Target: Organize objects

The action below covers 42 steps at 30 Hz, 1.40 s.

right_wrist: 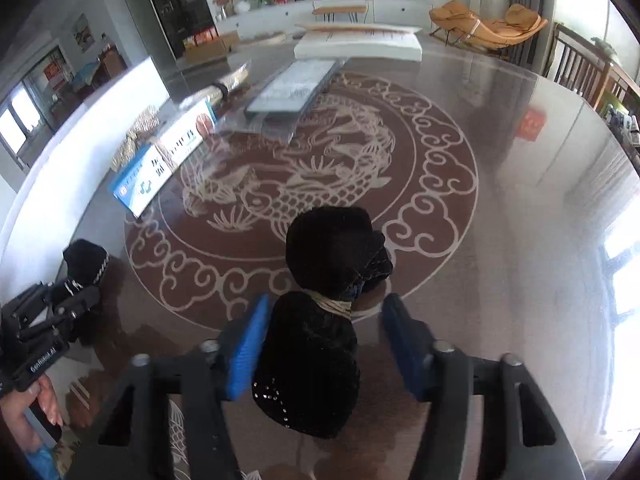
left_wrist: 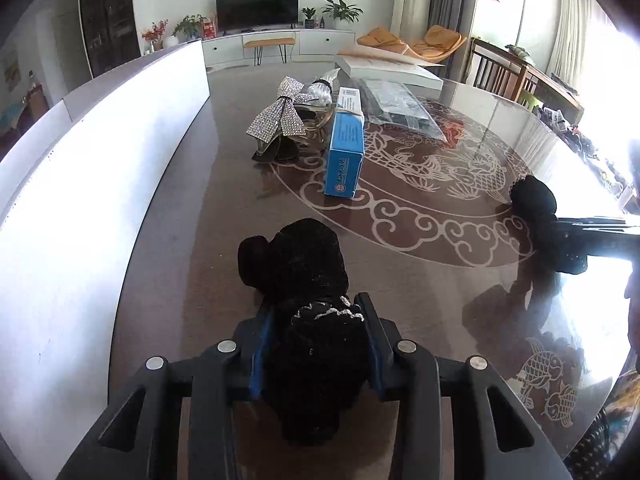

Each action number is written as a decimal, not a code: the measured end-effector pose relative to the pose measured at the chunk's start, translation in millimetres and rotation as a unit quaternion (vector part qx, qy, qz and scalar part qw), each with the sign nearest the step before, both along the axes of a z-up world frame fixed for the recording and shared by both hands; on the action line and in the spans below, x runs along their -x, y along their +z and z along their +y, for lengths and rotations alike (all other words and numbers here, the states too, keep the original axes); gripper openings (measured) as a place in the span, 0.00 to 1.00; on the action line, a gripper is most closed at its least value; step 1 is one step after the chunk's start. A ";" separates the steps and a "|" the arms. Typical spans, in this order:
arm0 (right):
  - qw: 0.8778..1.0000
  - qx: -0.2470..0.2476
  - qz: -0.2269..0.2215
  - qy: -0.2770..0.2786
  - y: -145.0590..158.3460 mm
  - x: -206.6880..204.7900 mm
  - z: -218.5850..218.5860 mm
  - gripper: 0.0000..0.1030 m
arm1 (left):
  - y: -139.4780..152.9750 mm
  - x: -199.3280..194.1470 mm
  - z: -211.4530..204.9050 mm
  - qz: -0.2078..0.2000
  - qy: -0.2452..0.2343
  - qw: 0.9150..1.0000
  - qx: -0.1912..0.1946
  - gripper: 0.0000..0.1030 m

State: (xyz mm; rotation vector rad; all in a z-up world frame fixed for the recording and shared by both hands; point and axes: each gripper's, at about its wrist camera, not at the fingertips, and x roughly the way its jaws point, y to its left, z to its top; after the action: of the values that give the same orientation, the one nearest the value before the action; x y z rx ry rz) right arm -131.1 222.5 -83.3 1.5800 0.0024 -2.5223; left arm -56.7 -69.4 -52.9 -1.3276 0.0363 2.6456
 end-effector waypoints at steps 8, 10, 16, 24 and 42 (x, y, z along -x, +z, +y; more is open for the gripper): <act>0.993 0.061 0.064 0.083 68.0 -33.8 -68.4 0.28 | 85.2 -58.9 -47.4 0.077 0.010 0.994 -0.080 0.37; 0.985 0.087 0.082 0.124 93.2 -37.8 -109.3 0.28 | 109.6 -65.9 -73.4 0.102 0.029 0.991 -0.081 0.37; 0.950 0.140 0.115 0.254 147.5 -43.0 -259.6 0.28 | 139.7 -56.7 -182.0 0.118 0.132 0.984 -0.016 0.37; 0.939 0.154 0.074 0.300 115.1 -27.6 -385.1 0.65 | 73.2 -14.2 -281.8 -0.014 0.234 0.970 0.060 0.72; 0.985 -0.019 0.150 0.085 17.7 -48.5 -78.9 0.86 | 109.5 -82.2 -81.7 0.115 0.046 0.991 -0.051 0.98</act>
State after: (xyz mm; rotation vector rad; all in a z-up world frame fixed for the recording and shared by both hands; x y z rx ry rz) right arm -82.5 143.6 -65.6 1.1407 0.2153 -2.6083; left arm 25.5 -151.1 56.6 -1.0124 -0.1288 2.8218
